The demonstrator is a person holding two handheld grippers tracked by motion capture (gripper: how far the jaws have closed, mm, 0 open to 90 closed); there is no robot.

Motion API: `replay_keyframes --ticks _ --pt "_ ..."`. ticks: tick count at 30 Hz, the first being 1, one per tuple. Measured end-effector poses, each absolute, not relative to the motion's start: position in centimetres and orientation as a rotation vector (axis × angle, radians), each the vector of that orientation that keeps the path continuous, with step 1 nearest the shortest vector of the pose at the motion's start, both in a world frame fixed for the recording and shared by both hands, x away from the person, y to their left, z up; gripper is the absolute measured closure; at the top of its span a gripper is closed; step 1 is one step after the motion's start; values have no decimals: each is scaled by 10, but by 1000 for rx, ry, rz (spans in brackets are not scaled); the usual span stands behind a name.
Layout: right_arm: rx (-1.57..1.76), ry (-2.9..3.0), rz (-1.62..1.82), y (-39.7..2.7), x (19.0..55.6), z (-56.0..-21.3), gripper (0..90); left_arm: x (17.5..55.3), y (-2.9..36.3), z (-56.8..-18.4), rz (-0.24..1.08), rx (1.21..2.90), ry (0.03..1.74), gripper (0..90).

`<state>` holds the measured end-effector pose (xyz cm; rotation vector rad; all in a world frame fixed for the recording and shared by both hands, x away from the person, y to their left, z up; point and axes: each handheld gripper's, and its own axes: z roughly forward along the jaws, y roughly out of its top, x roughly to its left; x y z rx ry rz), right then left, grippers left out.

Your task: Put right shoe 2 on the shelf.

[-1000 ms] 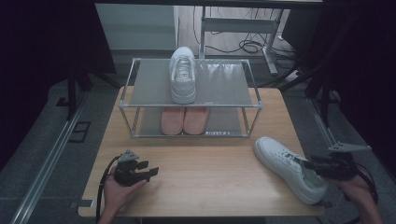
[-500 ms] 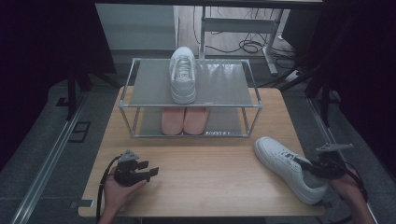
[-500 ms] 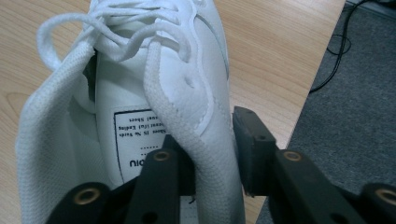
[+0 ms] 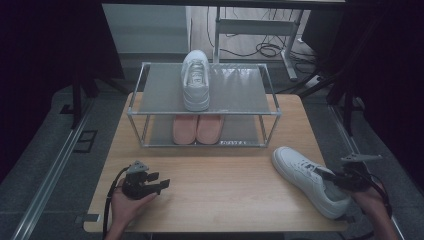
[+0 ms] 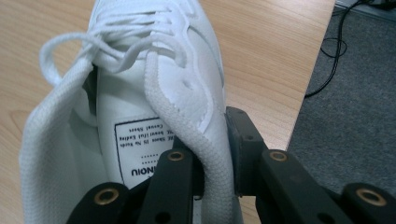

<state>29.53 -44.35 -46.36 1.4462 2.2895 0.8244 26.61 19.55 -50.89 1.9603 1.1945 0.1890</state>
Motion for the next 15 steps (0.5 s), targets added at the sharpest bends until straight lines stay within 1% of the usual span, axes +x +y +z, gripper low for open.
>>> replay_keyframes --ticks 15 --pt "1405 2225 924 -436 290 -455 794 266 197 -509 193 1959 1196 432"
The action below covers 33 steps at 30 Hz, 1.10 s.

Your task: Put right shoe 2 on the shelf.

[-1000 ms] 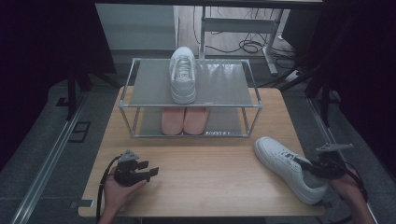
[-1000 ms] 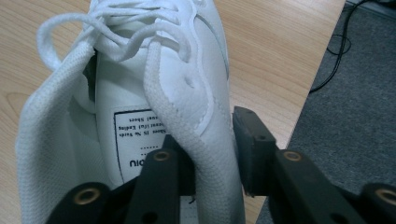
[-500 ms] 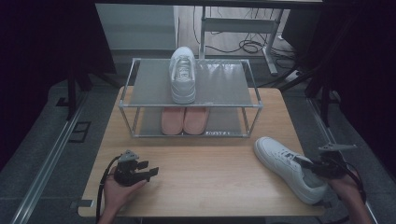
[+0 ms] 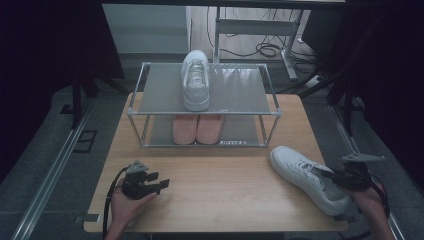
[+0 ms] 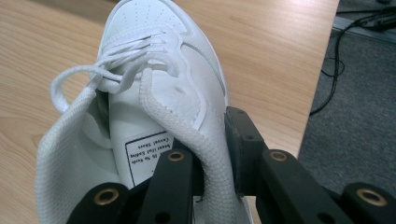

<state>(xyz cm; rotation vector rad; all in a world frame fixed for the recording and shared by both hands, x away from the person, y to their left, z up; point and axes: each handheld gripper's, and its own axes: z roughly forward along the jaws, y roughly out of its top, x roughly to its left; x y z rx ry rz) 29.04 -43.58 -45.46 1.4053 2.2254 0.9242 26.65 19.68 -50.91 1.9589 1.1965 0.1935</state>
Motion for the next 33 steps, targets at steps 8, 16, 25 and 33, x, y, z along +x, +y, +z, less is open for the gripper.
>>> replay_keyframes --ticks 8,16,25,33 --pt "1393 2195 1006 -432 285 -447 794 267 197 -509 193 1961 1196 432" --pt "1353 2188 1087 -419 282 -440 794 266 197 -509 192 1957 1200 432" --pt "1319 2208 1178 -399 280 -432 793 266 196 -509 190 1958 1199 431" --pt "1267 2226 1277 -378 281 -424 794 266 197 -509 188 1954 1199 431"
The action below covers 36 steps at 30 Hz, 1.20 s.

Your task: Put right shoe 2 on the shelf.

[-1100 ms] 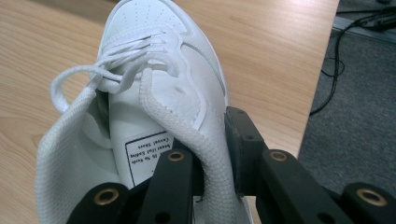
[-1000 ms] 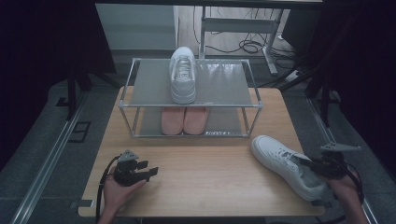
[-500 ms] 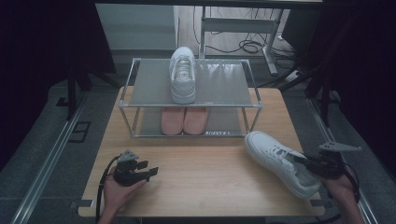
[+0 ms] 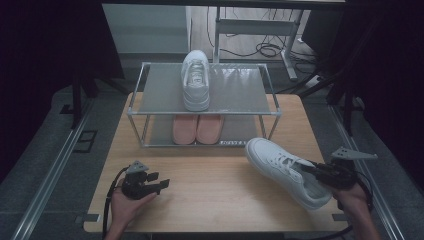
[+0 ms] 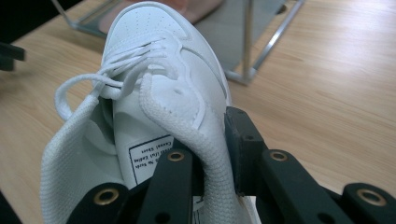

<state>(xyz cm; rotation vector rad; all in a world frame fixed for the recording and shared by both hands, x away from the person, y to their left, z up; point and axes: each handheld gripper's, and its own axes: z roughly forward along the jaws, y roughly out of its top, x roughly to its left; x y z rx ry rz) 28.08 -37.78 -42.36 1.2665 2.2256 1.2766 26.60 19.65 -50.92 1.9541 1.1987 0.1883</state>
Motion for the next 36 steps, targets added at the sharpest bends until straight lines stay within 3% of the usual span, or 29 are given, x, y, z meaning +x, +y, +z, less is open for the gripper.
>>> replay_keyframes --ticks 36 --pt "1068 2259 1456 -308 290 -376 794 267 196 -510 183 1955 1197 431"
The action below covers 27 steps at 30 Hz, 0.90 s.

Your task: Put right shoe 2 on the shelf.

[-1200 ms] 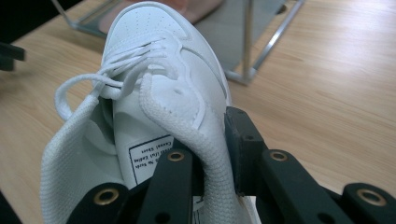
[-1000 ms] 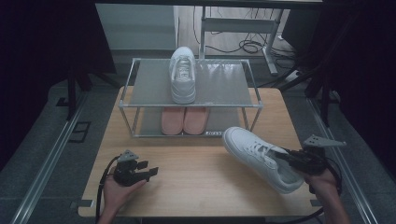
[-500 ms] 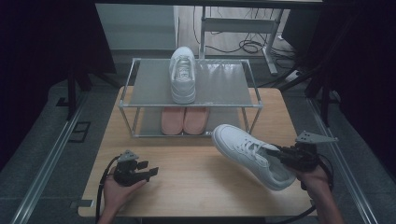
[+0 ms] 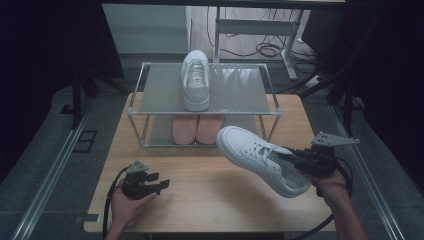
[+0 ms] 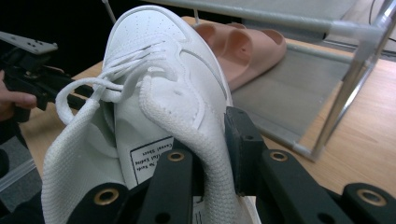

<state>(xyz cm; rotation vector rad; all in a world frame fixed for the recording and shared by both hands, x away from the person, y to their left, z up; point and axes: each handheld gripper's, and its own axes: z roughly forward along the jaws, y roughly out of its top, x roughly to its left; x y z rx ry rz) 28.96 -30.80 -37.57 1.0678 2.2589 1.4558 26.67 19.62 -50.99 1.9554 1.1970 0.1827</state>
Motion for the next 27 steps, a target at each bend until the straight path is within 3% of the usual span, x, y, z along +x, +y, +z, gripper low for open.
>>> replay_keyframes --ticks 27 --pt "1080 2177 1530 -286 319 -334 794 268 197 -512 175 1953 1198 431"
